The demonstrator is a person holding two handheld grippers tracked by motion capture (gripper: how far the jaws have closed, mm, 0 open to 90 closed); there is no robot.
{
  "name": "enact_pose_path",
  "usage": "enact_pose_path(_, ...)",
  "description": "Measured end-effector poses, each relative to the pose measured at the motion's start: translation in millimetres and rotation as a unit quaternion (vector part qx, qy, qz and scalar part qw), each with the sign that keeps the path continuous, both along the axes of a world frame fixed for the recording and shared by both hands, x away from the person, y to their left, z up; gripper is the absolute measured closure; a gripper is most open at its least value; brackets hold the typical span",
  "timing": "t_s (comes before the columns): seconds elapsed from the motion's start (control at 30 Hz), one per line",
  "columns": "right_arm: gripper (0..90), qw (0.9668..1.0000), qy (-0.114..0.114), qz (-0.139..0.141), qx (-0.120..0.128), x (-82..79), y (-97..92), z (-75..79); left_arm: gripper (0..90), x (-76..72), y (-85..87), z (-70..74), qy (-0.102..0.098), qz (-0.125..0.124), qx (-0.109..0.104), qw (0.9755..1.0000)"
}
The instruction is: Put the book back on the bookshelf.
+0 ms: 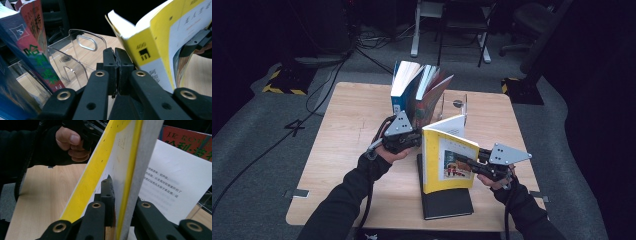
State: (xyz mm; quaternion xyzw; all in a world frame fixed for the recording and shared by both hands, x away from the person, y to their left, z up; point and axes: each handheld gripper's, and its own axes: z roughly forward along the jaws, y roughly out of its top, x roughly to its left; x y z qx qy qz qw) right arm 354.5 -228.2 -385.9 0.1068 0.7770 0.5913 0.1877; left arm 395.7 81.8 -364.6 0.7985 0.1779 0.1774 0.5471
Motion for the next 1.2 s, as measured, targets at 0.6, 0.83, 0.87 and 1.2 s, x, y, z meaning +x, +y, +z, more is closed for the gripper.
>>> enact_pose_path(0.6, 83.5, 0.9998, 0.002, 0.016, 0.014, -17.4, -14.6, -4.8, 60.3, -39.5, 2.7, -28.4, 0.011, 0.000, 0.033, 0.9994)
enact_pose_path(0.83, 83.5, 0.9998, 0.000, 0.013, 0.018, -24.5, -16.1, -6.2, 35.6, -54.7, 7.5, -51.4, 0.015, 0.017, 0.055, 0.9982)
enact_pose_path(0.87, 83.5, 0.9998, -0.001, 0.011, 0.019, -26.2, -16.2, -6.9, 33.5, -56.4, 8.6, -53.4, 0.018, 0.017, 0.057, 0.9981)
enact_pose_path(1.2, 83.2, 0.9998, -0.003, 0.013, 0.017, -37.6, -19.4, -8.6, 22.3, -68.8, 8.0, -73.7, 0.053, -0.017, 0.079, 0.9953)
